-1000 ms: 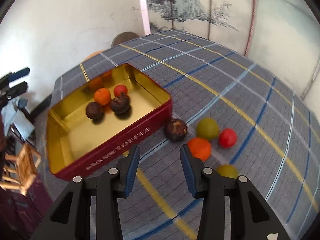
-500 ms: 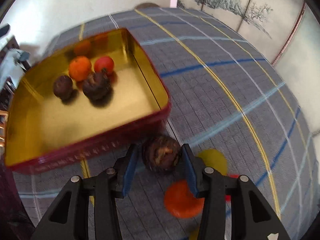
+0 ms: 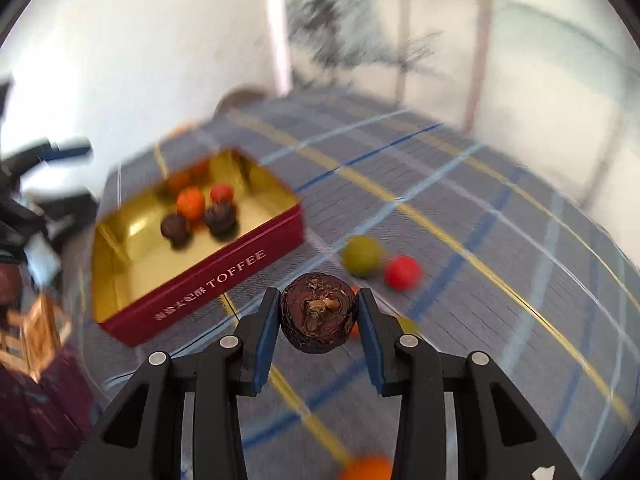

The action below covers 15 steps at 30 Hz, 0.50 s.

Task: Organize fruits
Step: 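Grasp a third dark brown fruit from the table with the right tool, then grasp the small orange with the left tool while the right tool holds its dark fruit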

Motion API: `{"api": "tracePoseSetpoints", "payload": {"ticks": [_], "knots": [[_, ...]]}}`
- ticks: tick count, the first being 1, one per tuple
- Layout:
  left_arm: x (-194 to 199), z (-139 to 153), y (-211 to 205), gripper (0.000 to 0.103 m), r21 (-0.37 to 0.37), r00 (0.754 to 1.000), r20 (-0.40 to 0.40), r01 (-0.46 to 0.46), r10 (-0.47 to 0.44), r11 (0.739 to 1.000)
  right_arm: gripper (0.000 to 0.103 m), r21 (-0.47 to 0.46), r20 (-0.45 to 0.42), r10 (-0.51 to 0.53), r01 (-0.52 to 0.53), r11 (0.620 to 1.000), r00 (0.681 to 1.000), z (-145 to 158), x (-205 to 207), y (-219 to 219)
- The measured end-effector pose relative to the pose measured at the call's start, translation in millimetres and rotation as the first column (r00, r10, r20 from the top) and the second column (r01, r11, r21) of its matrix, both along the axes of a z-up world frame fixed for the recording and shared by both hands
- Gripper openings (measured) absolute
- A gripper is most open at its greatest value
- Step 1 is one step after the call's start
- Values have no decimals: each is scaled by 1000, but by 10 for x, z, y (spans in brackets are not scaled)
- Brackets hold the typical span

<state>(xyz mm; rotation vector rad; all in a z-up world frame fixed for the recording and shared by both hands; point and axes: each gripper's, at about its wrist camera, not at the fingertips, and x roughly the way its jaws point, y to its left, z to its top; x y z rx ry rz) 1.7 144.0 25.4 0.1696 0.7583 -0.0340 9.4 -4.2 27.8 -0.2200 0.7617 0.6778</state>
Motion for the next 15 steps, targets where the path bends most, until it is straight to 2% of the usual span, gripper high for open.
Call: {"api": "tracePoseSetpoints", "payload": {"ticks": [3, 7, 11, 15], "knots": [[28, -9, -229, 85, -44, 996, -30, 88, -89, 995, 35, 37, 30, -174, 173, 984, 984, 47, -176, -613], [145, -78, -578, 85, -123, 973, -83, 205, -216, 971, 35, 34, -15, -360, 361, 932, 933, -158, -225, -1298], [284, -201, -992, 85, -143, 950, -124, 267, -285, 953, 35, 24, -37, -428, 429, 903, 903, -370, -268, -1658], [364, -328, -1359, 85, -179, 922, -167, 321, -350, 930, 35, 53, -59, -437, 440, 897, 898, -526, -310, -1847]]}}
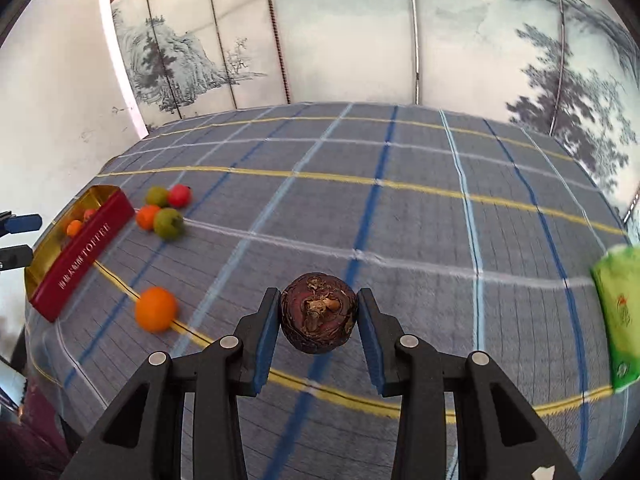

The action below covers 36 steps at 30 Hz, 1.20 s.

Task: Organize fruits
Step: 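Grasp the small orange with the left tool while the right tool holds its dark fruit, then carry the small orange over the tin with the left tool while the right tool holds its fruit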

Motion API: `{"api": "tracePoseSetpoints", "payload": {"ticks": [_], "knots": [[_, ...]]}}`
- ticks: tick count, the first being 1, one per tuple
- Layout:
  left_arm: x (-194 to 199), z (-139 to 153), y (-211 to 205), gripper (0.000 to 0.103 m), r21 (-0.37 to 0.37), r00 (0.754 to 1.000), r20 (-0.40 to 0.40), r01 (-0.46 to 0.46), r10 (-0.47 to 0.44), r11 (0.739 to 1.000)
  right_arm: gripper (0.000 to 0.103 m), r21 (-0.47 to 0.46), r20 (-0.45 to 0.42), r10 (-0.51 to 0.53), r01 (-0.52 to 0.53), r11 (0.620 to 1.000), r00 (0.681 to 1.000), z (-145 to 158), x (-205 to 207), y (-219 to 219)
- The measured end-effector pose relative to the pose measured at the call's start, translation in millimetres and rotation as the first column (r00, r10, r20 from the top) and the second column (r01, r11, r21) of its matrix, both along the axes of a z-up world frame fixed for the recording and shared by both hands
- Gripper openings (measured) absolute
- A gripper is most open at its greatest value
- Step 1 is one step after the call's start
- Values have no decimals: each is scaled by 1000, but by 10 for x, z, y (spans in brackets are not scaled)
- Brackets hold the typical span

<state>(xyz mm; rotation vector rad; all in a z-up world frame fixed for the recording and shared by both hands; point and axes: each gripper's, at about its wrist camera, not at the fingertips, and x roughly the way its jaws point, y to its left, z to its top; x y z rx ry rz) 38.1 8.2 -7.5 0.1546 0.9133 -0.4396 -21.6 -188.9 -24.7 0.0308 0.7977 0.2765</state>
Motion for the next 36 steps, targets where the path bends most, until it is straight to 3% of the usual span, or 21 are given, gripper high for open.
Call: {"api": "tracePoseSetpoints", "payload": {"ticks": [7, 15, 16, 17, 19, 21, 24, 36], "knots": [[215, -280, -699, 85, 52, 997, -40, 65, -63, 997, 36, 73, -18, 6, -4, 997, 1000, -156, -7, -123], [416, -689, -1046, 81, 113, 995, -87, 61, -52, 992, 36, 98, -33, 29, -25, 995, 999, -190, -17, -125], [408, -741, -1060, 68, 119, 995, -89, 57, -47, 991, 36, 96, -35, 37, -34, 995, 999, -199, -22, -112], [411, -813, -1074, 45, 125, 992, -114, 61, -47, 990, 36, 93, -41, 41, -37, 995, 998, -207, -20, -103], [399, -833, -1046, 32, 72, 993, -108, 52, -44, 996, 36, 88, -59, 46, -41, 995, 997, -230, 0, -86], [400, -857, -1026, 32, 58, 994, -108, 33, -27, 998, 36, 87, -73, 47, -41, 995, 996, -246, 14, -82], [361, -817, -975, 32, 46, 993, -115, 10, -5, 999, 36, 72, -85, 49, -43, 996, 995, -266, 14, -58], [-12, -249, -479, 32, 45, 997, -7, -82, 82, 996, 37, 20, -76, 40, -38, 999, 996, -272, -21, 18]]}}
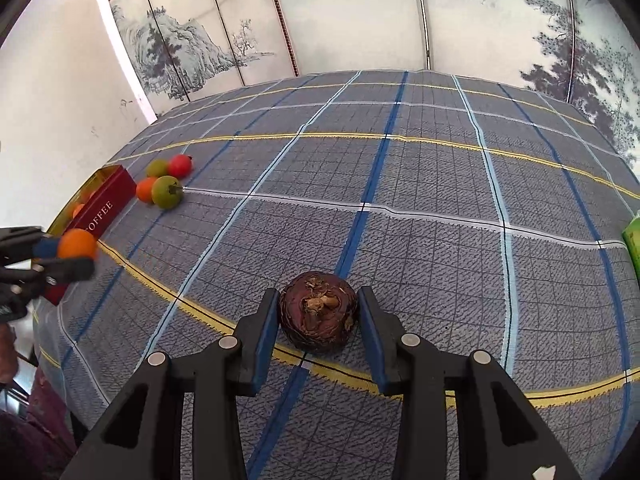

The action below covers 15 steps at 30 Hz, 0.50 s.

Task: Organize fruits
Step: 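Carry the small orange over the tin with the left tool while the right tool holds its fruit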

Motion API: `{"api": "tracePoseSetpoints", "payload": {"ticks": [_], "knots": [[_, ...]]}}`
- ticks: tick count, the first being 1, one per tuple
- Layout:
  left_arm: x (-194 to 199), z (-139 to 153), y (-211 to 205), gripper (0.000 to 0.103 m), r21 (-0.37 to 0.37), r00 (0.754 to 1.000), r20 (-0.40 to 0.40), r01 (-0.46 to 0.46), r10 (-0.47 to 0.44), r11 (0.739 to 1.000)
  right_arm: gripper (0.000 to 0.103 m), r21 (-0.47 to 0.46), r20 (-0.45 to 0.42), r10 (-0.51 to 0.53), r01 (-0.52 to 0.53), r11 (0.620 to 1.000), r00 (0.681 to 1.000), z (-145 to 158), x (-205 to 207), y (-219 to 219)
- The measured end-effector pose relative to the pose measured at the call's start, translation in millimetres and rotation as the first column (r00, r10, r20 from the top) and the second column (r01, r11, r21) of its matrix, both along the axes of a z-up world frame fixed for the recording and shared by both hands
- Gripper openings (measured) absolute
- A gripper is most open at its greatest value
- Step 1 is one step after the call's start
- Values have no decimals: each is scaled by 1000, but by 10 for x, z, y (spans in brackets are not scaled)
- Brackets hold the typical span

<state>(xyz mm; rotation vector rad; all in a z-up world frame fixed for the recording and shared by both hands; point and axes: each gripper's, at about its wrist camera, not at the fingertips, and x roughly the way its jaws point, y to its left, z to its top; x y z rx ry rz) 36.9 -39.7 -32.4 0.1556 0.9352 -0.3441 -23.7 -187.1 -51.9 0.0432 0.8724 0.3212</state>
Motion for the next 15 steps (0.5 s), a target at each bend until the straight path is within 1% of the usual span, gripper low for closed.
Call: {"api": "tracePoseSetpoints", "payload": {"ticks": [8, 13, 15], "knots": [[-137, 150, 514, 32, 17, 994, 58, -92, 91, 996, 37, -30, 9, -5, 6, 1000, 1000, -6, -9, 37], [-211, 172, 813, 32, 32, 985, 93, -149, 146, 988, 37, -44, 14, -9, 9, 999, 1000, -6, -21, 52], [-209, 153, 937, 32, 28, 981, 93, -176, 172, 984, 37, -49, 15, -9, 10, 999, 1000, -6, -22, 57]]}}
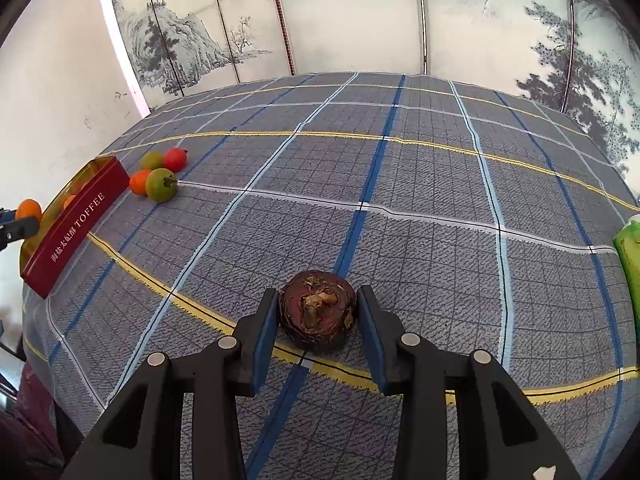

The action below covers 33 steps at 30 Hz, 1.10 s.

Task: Organize fruits
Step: 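Carry the small orange over the tin with the left tool while the right tool holds its fruit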

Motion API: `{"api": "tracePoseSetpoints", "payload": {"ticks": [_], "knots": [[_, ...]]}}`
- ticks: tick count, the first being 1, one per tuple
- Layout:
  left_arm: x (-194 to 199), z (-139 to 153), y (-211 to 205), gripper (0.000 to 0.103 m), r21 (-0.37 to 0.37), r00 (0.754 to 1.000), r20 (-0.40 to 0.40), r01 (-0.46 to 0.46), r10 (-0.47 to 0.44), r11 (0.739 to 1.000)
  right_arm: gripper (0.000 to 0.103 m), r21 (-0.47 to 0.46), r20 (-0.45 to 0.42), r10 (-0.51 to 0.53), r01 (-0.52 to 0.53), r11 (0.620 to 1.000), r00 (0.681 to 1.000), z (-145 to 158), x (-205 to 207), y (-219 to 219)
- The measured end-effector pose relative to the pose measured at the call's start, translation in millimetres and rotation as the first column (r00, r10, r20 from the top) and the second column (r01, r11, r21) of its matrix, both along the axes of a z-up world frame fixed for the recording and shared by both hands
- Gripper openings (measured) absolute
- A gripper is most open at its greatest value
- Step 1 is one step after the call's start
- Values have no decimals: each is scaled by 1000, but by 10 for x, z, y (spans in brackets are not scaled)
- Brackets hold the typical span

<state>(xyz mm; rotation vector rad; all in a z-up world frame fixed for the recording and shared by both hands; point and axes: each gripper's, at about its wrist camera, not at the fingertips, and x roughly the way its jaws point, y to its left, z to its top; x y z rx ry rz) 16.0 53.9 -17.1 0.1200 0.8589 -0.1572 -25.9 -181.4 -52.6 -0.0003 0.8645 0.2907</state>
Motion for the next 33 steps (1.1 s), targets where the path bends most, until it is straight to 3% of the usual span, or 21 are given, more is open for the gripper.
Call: {"api": "tracePoseSetpoints", "payload": {"ticks": [18, 28, 33], "knots": [[96, -374, 1064, 33, 102, 979, 22, -206, 205, 973, 37, -9, 3, -2, 2, 1000, 1000, 1, -2, 12], [169, -559, 1314, 33, 134, 974, 2, -226, 228, 965, 37, -9, 3, -2, 2, 1000, 1000, 1, -1, 12], [192, -584, 1440, 34, 112, 969, -2, -244, 246, 963, 37, -11, 4, -2, 2, 1000, 1000, 0, 0, 15]]}}
